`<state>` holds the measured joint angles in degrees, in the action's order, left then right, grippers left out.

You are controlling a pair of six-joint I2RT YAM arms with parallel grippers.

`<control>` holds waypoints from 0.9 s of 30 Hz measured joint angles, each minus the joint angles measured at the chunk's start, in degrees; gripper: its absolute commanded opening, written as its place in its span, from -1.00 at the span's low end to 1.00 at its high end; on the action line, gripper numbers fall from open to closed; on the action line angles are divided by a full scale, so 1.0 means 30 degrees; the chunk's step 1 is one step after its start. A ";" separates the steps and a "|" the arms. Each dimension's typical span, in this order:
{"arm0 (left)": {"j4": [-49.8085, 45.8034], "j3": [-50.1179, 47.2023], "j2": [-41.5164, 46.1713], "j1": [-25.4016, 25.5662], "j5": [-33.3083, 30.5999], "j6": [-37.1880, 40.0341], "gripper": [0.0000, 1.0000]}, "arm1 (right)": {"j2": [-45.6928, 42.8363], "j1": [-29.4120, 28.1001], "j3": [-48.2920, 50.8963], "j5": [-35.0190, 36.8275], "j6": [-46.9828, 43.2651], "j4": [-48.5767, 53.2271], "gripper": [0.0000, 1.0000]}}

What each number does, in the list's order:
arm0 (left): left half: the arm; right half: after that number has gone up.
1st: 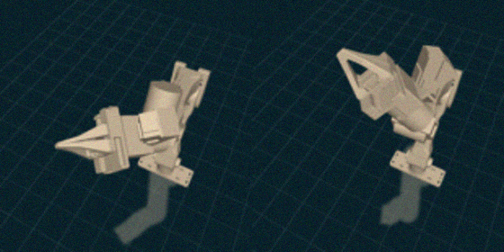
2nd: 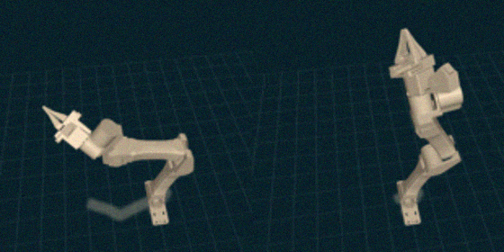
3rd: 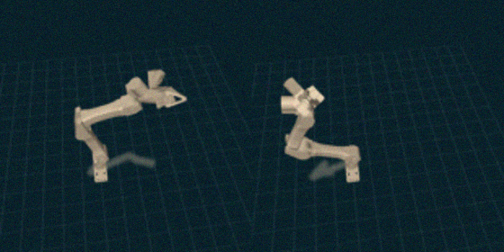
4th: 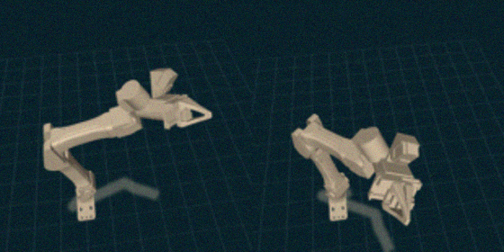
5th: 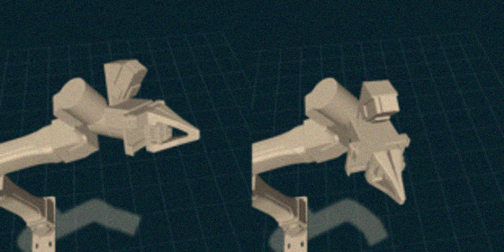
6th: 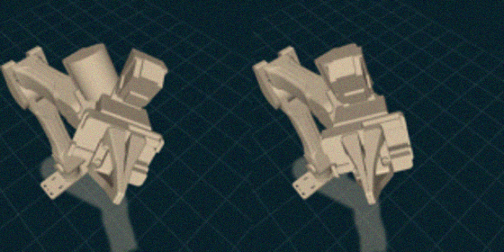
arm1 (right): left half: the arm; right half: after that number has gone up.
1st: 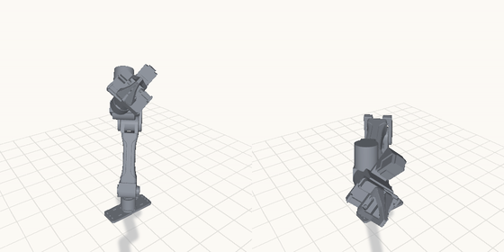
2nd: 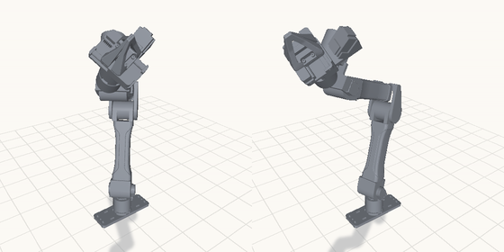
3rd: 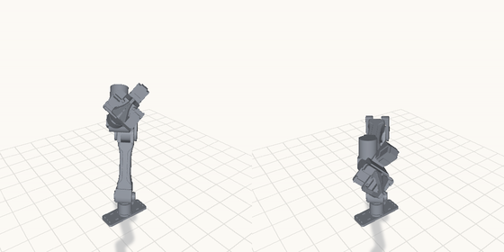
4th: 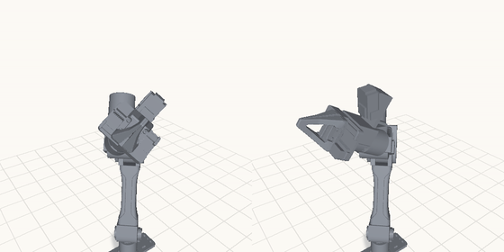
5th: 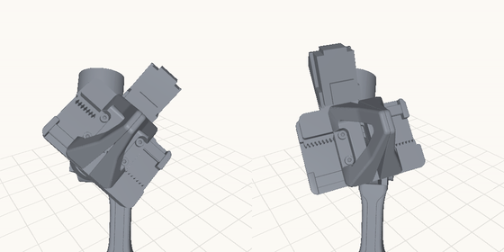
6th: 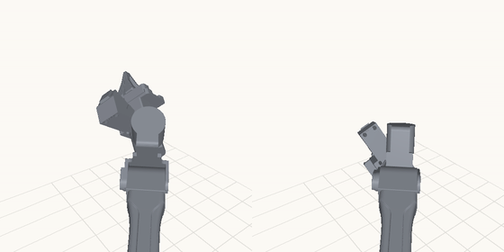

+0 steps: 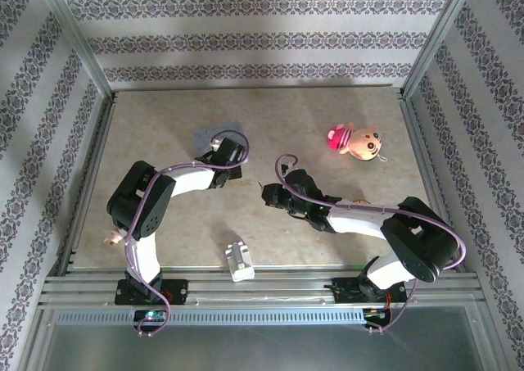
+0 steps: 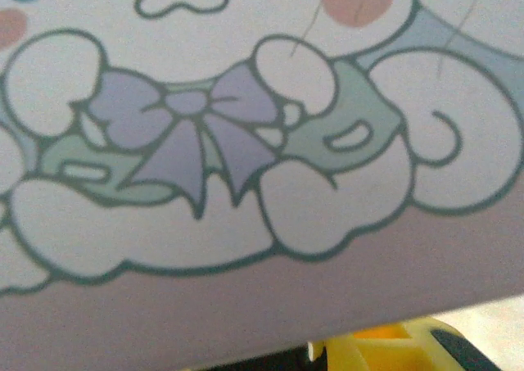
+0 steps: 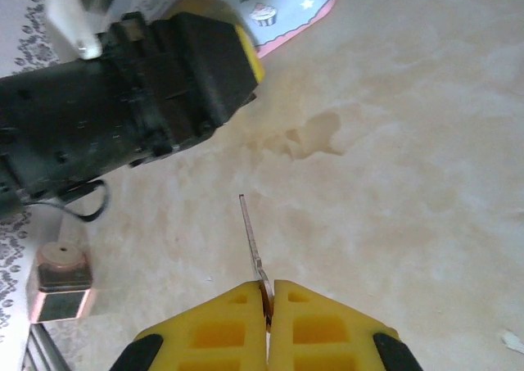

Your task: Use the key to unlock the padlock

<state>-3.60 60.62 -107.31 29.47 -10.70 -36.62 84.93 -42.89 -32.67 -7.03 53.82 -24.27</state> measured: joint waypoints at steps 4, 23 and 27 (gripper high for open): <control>0.0000 -0.0641 0.0670 0.0423 0.0889 -0.1282 -0.93 | 0.0284 -0.0219 0.0379 0.0597 -0.0073 -0.0073 -1.00; -0.0721 -0.0940 0.1807 0.1144 0.2951 -0.4911 -0.92 | 0.4109 -0.2127 0.0430 0.2841 -0.1406 -0.4401 -1.00; -0.0933 -0.0933 0.1807 0.1144 0.3439 -0.5129 -0.92 | 0.5115 -0.2127 0.0430 0.2754 -0.1632 -0.5472 -1.00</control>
<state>-6.39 57.82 -101.89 32.91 -0.38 -52.01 100.27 -49.28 -31.38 1.23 48.93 -40.69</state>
